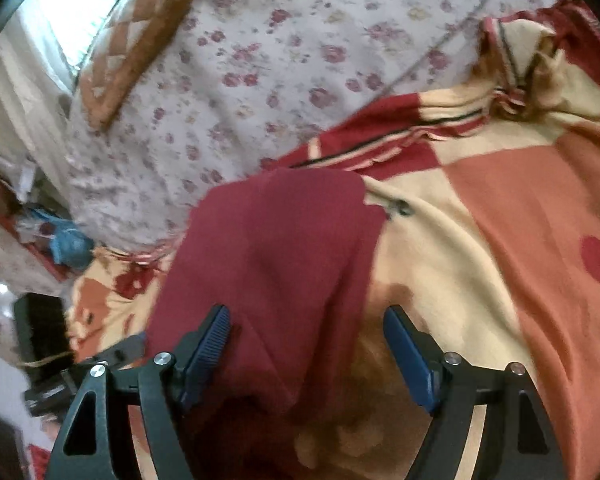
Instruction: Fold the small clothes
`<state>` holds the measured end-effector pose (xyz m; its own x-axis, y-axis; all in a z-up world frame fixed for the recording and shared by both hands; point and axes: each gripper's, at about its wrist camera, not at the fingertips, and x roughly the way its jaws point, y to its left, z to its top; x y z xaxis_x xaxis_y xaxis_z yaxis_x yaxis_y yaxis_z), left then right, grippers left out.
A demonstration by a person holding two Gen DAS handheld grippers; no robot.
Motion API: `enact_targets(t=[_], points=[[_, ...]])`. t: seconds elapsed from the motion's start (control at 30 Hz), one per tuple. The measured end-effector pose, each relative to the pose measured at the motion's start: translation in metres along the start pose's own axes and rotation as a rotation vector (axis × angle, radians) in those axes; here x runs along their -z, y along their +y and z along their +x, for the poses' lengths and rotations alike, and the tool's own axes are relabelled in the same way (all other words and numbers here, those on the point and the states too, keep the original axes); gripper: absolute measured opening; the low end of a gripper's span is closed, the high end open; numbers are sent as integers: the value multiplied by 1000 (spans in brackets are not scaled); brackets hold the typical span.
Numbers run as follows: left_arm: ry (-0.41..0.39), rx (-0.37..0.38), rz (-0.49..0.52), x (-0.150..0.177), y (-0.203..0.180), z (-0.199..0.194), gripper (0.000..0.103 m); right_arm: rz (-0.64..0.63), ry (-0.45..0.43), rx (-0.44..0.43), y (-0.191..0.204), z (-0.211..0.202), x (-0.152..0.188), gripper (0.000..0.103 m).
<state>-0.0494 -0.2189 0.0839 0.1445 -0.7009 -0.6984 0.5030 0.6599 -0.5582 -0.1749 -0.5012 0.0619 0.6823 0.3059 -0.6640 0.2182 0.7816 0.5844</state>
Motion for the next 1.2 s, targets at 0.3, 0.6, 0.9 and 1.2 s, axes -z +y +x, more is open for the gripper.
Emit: enact_targets(t=[0.3, 0.6, 0.9, 1.2], points=[[84, 2, -30, -1, 11, 35, 78, -55, 188, -45, 2, 49, -12, 78], [72, -29, 33, 0, -1, 39, 75, -150, 161, -60, 13, 46, -10, 55], [41, 2, 60, 14, -17, -22, 55, -161, 157, -183, 55, 7, -4, 43], [40, -141, 45, 100, -12, -89, 55, -281, 289, -246, 106, -5, 71, 43]])
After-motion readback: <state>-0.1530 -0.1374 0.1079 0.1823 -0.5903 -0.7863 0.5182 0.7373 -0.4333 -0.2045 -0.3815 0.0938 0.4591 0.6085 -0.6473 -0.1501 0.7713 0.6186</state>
